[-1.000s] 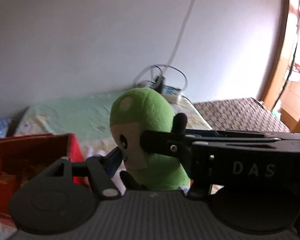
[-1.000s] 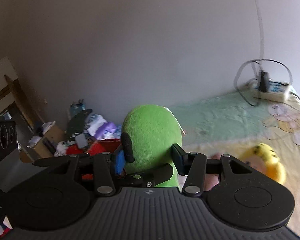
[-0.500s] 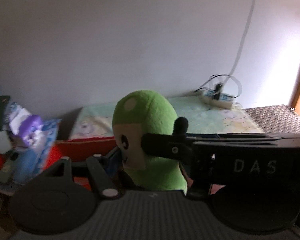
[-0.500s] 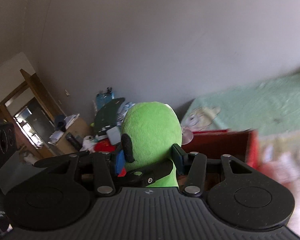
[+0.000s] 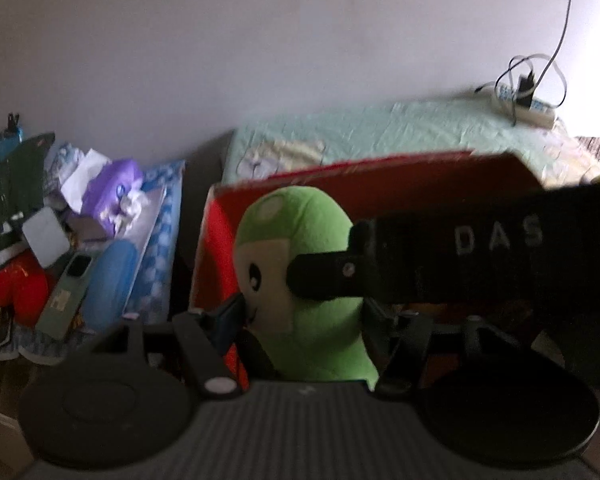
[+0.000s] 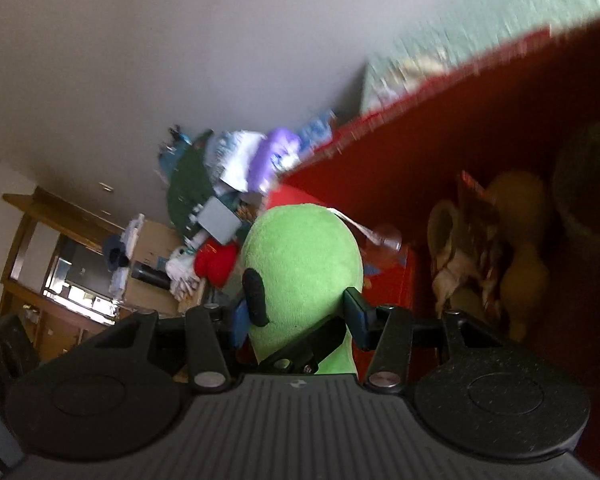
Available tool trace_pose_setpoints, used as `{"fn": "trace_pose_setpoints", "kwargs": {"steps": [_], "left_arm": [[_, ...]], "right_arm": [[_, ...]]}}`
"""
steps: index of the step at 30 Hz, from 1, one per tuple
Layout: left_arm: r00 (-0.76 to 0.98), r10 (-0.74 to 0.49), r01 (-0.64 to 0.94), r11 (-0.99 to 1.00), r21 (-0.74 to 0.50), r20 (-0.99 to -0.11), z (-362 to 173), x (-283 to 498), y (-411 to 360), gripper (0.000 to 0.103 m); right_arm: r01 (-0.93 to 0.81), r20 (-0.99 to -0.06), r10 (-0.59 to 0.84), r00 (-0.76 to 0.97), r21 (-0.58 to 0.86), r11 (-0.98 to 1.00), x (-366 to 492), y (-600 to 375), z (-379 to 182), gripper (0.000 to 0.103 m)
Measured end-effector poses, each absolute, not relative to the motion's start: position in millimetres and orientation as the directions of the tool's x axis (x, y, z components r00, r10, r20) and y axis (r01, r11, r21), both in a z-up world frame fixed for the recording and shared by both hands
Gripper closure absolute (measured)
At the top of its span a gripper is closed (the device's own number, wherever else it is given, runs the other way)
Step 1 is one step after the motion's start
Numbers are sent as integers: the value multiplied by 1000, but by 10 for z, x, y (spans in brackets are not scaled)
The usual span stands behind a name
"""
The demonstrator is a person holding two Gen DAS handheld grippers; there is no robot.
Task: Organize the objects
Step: 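Carry the green plush with the right tool over the red box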
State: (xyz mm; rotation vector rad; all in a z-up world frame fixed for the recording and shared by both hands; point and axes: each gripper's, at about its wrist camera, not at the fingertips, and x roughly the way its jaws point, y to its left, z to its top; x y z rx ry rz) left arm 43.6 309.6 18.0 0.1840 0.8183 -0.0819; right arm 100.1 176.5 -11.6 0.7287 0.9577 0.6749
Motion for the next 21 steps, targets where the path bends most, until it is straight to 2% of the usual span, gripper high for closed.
{"fn": "trace_pose_setpoints", "kwargs": {"steps": [6,9,10,21], "left_arm": [[644,14,144,980,139,-765,16,478,3245,35],[658,6,155,978,143,-753,24,459,3286,34],[671,16,149,976,156,-741,34,444,3290,30],[675,49,130,974,185,-736,55,441,3267,32]], "right_arm": [[-106,-533,757,377,788,607,1056,1855,-239,50],[-99,-531,763,370,794,600,1087,1838,-264,49],[-107,-534,763,366,790,604,1102,1848,-262,48],[-134,-518,781,350,797,589,1100,1706,-204,41]]}}
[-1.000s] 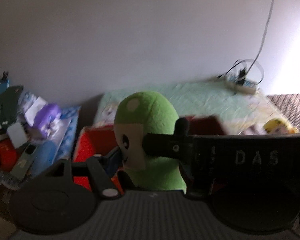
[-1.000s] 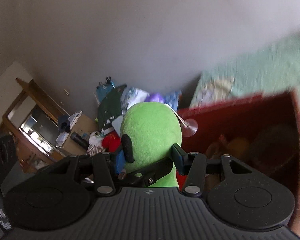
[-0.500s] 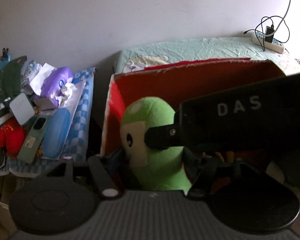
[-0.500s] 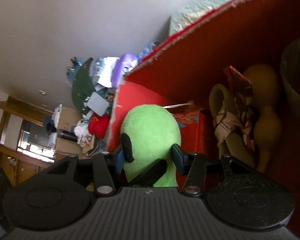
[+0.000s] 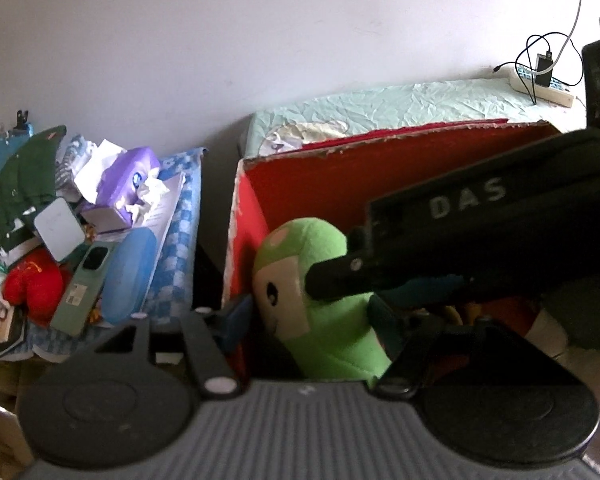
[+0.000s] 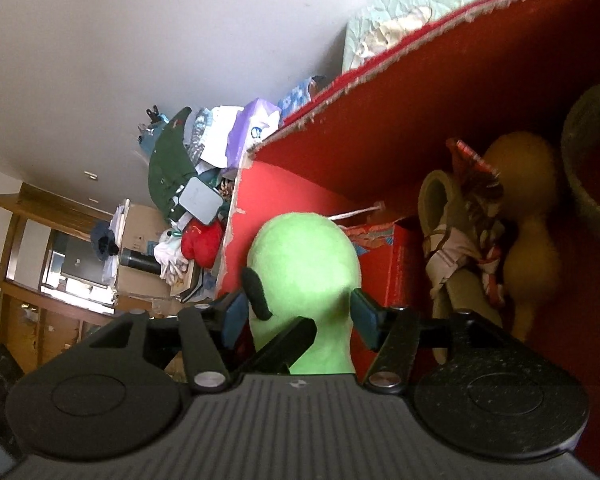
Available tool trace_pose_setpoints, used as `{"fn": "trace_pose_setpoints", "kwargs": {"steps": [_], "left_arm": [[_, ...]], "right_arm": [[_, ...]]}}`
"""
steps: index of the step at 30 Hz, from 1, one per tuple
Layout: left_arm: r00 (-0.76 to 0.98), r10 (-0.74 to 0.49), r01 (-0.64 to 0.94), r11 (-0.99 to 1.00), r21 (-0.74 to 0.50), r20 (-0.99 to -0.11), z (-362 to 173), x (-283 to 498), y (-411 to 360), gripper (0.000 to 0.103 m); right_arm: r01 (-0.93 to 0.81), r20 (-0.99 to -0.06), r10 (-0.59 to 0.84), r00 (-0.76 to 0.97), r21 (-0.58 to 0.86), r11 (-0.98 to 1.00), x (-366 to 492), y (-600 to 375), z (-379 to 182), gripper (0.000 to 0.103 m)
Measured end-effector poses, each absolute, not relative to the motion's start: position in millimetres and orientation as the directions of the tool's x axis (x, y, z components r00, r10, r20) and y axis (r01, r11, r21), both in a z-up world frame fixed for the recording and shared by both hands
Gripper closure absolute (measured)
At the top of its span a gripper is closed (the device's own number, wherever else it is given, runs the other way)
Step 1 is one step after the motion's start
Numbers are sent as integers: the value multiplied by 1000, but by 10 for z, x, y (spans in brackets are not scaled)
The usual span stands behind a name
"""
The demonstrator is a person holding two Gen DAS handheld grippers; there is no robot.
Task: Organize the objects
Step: 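Carry the green plush with the right tool over the red box, then lower the green plush into the red box and open the right tool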
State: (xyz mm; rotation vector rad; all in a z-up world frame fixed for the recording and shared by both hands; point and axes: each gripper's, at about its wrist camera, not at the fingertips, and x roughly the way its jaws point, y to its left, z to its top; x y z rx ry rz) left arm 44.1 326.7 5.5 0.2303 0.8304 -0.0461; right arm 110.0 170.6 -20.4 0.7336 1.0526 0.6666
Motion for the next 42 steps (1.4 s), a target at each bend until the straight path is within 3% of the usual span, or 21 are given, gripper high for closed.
{"fn": "trace_pose_setpoints", "kwargs": {"steps": [29,34,42], "left_arm": [[706,73,66,984,167,-704,391,42,3160,27],[723,27,96,986,139,-691,494,-29,3040,21],[694,-115,216,975,53,-711,522,-57,2593,21]], "right_arm": [[-223,-468,728,501,743,631,707,1458,139,42],[-220,-463,682,567,712,667,522,1215,182,42],[-182,-447,596,667,678,712,187,556,222,42]]}}
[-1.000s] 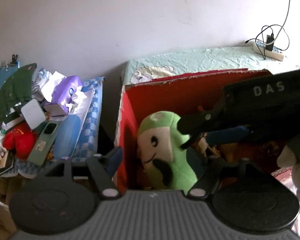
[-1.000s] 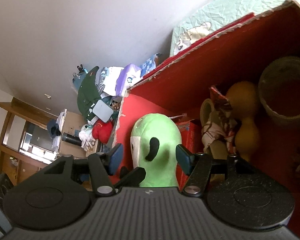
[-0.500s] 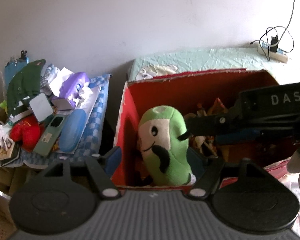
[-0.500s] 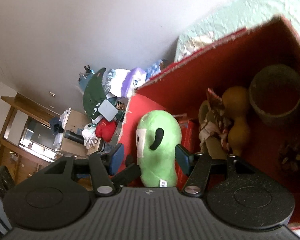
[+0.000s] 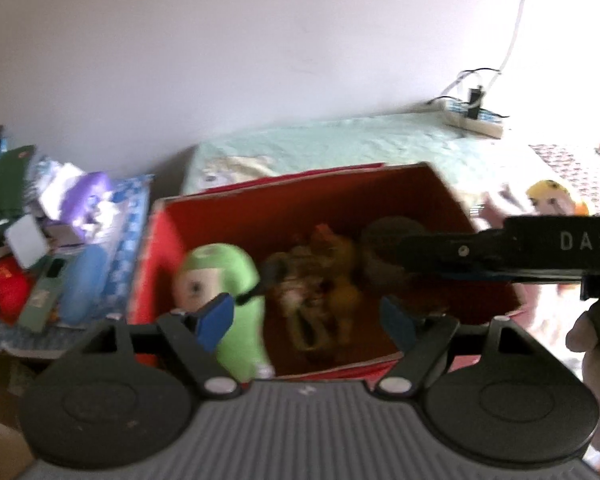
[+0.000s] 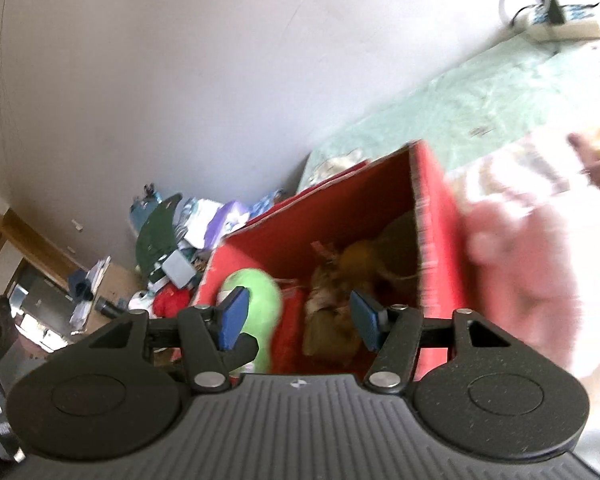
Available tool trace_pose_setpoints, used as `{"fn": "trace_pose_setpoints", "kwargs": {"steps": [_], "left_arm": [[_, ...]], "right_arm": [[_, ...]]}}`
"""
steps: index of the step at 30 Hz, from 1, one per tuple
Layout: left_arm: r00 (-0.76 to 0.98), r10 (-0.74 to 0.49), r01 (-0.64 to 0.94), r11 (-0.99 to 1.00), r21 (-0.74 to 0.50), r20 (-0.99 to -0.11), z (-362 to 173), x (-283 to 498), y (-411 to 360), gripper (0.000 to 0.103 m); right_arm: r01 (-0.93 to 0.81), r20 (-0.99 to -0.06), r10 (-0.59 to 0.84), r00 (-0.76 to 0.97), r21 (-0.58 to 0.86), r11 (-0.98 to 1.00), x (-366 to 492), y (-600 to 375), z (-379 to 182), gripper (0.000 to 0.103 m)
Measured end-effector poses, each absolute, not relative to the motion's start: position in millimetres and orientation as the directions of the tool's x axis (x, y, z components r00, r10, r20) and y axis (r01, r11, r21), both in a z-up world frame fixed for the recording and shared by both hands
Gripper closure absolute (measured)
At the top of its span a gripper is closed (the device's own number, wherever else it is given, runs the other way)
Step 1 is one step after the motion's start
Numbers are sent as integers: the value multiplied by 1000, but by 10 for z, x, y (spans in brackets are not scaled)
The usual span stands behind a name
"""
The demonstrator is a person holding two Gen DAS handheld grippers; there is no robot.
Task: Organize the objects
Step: 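Lower the green plush into the red box and open the right tool, then move the right tool to the yellow tiger plush and grasp it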
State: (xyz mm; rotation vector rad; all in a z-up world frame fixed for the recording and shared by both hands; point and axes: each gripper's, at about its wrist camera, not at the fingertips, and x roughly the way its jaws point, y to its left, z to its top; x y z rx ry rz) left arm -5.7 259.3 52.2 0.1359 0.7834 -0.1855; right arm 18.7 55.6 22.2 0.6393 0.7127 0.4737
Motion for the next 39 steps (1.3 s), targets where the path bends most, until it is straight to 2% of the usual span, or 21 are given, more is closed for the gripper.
{"fn": "trace_pose_setpoints", "kwargs": {"steps": [7,13,17,25,33,39], "left_arm": [[669,-230,287,957,-39,-707,574,-110,1970,24],[649,-312,343,934,-99,-694,505,-88,1307,13],[602,-355,371,918,-143,-715,390,-26,866,10],[566,-349,366,918,-151,-747,234,7,188,8],[501,-292,393,916,-87,-815,99,63,-245,8],[501,-233,377,926,-32,-833,46,52,-422,8]], "right_arm": [[-166,-459,526,716,620,767,-33,-116,235,42],[-132,-491,468,735,574,808,-151,-739,198,42],[-111,-498,448,742,569,815,-228,-1109,145,43],[-63,-515,403,757,556,829,-262,-1585,80,42],[-30,-525,381,761,558,829,-286,-1836,17,42],[-20,-533,378,757,560,828,-297,-1878,-26,42]]}}
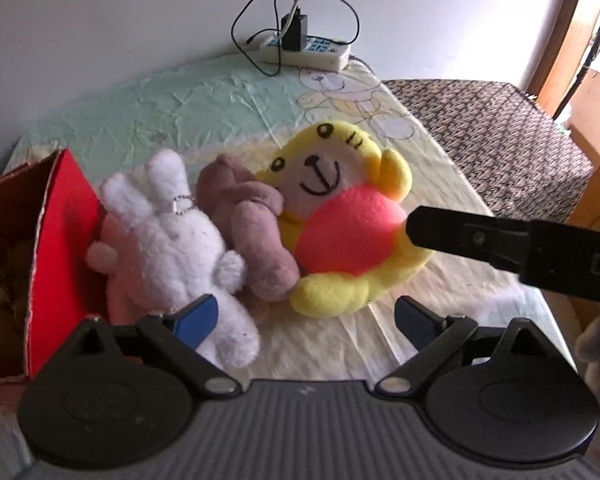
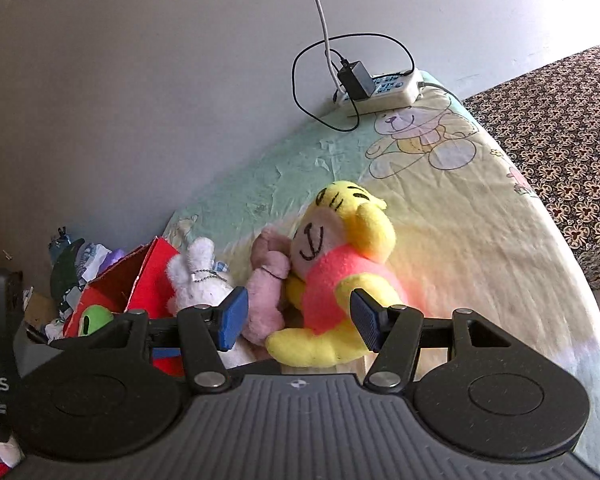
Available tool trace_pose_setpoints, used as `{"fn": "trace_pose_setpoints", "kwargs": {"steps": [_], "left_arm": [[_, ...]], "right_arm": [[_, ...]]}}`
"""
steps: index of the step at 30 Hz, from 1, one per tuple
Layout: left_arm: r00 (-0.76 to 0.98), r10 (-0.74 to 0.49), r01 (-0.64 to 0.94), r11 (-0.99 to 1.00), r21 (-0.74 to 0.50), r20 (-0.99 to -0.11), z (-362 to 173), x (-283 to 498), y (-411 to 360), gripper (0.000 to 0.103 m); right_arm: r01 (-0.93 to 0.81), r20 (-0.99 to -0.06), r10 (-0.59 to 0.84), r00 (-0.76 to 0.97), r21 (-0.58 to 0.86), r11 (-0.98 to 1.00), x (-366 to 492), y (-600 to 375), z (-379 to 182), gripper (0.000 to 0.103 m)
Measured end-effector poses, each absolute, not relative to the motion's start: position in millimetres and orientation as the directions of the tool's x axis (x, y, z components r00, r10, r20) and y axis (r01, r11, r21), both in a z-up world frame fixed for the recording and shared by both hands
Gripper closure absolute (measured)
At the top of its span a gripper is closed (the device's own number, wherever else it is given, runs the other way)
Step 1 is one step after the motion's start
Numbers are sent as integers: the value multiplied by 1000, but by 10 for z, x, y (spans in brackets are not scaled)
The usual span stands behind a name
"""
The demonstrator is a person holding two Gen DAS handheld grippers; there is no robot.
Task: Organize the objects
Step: 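Move the right tool to the yellow tiger plush and grasp it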
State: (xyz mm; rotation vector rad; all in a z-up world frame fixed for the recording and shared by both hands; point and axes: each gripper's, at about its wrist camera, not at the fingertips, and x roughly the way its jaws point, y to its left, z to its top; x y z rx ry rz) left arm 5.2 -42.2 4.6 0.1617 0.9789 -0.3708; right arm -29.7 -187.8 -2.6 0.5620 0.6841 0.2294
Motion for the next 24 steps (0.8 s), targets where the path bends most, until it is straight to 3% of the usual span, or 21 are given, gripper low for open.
{"fn": "trace_pose_setpoints", "kwargs": {"steps": [24], "left_arm": [[495,-228,403,915,-10,-838,85,429,-717,8]], "right_arm": [[100,-527,328,784,629,771,-107,-2281,-106,42]]}}
